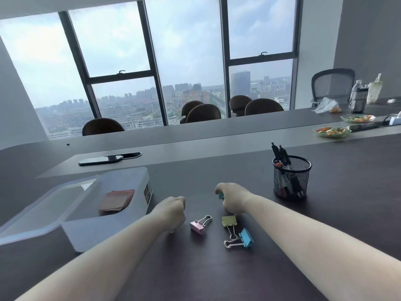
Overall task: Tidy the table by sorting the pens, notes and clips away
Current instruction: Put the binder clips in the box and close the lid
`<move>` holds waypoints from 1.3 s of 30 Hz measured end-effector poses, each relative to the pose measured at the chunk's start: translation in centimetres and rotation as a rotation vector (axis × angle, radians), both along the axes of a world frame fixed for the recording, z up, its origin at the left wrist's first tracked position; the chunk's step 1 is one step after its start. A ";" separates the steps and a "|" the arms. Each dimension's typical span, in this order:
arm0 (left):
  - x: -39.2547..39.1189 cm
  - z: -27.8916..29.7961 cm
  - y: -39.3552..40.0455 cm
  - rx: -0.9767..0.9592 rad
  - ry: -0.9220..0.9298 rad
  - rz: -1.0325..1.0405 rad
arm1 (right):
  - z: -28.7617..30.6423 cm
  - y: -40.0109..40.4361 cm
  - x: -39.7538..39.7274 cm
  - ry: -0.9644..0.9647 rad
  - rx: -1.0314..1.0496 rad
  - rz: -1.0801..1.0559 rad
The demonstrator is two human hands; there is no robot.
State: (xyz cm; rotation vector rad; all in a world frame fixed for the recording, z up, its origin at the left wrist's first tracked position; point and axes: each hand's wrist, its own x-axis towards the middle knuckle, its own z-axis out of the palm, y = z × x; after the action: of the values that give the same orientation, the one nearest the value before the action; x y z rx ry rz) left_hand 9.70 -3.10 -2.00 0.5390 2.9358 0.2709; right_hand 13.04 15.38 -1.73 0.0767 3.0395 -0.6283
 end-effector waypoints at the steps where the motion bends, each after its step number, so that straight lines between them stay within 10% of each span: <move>1: 0.0 0.1 0.3 0.062 0.003 0.016 | 0.3 0.1 0.3 -0.002 -0.014 -0.003; 22: 3.8 -1.5 2.6 -0.047 0.086 -0.042 | 0.6 -0.5 3.2 -0.153 -0.031 0.002; 39: 5.9 -1.5 4.6 0.430 -0.059 -0.200 | -0.3 2.0 2.9 0.034 0.106 0.015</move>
State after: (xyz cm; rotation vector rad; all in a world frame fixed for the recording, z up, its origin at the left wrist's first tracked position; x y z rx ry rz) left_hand 15.62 1.53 -3.48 0.8548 2.7394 0.8839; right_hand 15.97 17.42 -2.07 0.0467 3.1015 -0.4714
